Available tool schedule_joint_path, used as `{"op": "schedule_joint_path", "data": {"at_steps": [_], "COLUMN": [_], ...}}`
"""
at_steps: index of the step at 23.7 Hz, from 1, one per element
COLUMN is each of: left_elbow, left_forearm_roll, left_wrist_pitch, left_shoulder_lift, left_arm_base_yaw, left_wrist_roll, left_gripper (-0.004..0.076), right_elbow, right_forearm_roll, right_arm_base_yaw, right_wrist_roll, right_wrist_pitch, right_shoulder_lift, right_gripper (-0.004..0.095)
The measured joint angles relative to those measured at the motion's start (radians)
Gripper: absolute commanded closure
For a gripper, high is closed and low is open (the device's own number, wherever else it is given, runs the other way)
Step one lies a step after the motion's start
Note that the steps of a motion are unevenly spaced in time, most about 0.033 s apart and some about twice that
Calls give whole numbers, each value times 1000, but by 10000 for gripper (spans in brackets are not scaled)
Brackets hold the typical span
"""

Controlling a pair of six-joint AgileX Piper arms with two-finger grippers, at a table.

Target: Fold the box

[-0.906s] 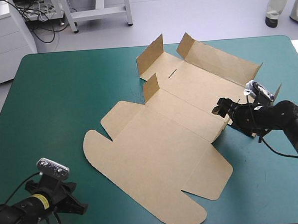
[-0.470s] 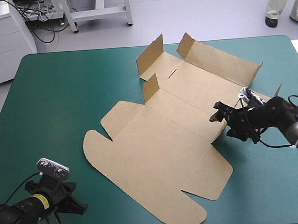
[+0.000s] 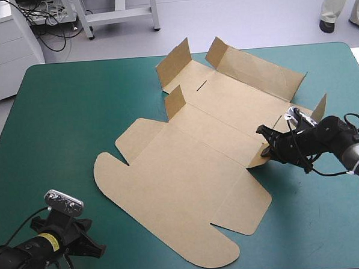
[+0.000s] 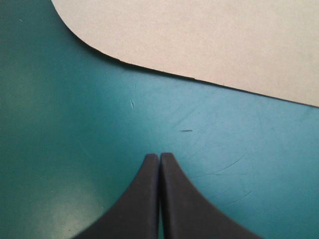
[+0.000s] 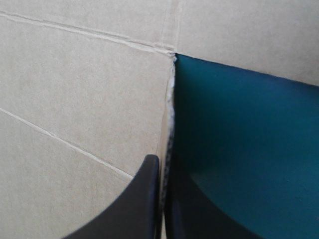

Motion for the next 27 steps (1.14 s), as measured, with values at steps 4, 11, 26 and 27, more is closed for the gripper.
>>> {"op": "schedule_joint_path", "data": {"at_steps": [4, 11, 26, 27], "left_elbow": [0, 0, 0, 0], "left_forearm_roll": [0, 0, 0, 0], "left_wrist_pitch": [1, 1, 1, 1], "left_shoulder_lift": [0, 0, 0, 0], "left_arm_base_yaw": [0, 0, 0, 0], "left_wrist_roll": [0, 0, 0, 0], "left_gripper": [756, 756, 756, 756], "right_elbow": [-6, -62, -635, -665], "right_forearm_roll": [1, -3, -294, -294], "right_arm_base_yaw": [0, 0, 0, 0], "right_wrist_roll": [-74, -223, -601, -624], "right_wrist_pitch": [-2, 8, 260, 280], "right_shoulder_lift": [0, 1, 30, 39], "right_gripper": [930, 930, 931, 931]}}
